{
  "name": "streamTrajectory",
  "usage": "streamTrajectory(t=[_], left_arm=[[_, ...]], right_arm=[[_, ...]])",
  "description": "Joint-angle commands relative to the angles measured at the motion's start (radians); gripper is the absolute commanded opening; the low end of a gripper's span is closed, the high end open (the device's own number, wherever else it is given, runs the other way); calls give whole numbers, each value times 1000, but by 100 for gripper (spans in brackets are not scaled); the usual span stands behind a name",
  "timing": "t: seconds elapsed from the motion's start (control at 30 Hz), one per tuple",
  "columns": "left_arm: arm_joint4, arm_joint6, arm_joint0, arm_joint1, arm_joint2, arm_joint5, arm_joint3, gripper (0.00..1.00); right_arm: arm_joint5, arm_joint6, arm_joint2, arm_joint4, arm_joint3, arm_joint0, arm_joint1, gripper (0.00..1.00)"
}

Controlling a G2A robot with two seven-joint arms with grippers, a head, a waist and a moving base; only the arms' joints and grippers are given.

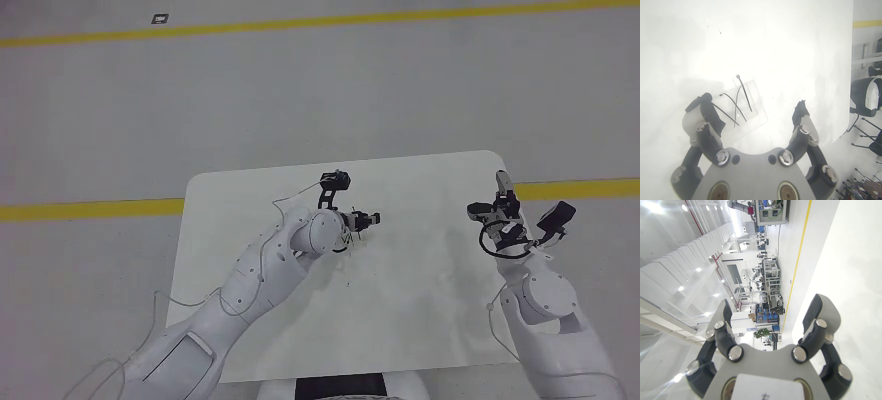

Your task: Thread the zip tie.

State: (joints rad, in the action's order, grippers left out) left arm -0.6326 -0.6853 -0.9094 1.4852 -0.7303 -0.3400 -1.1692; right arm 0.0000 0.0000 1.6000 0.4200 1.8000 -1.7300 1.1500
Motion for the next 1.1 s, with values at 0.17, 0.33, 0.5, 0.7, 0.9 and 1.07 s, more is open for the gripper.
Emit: streamTrajectory(t=[0.17, 0.33, 0.5, 0.7, 0.9, 1.07], left_arm=[[-58, -7, -19, 19, -29, 0, -4, 43], [-105, -26, -39, 30, -53, 0, -16, 29], [-145, -42, -52, 44, -79, 0, -13, 23], [-190, -62, -62, 65, -107, 0, -2, 18], [-224, -80, -62, 87, -126, 0, 20, 19], [-242, -86, -54, 105, -135, 0, 53, 16]], right_arm=[[0, 0, 0, 0, 0, 0, 0, 100], [0, 0, 0, 0, 0, 0, 0, 100], [0, 0, 0, 0, 0, 0, 0, 100], [0, 0, 0, 0, 0, 0, 0, 100], [0, 0, 0, 0, 0, 0, 0, 100], [0, 0, 0, 0, 0, 0, 0, 100]])
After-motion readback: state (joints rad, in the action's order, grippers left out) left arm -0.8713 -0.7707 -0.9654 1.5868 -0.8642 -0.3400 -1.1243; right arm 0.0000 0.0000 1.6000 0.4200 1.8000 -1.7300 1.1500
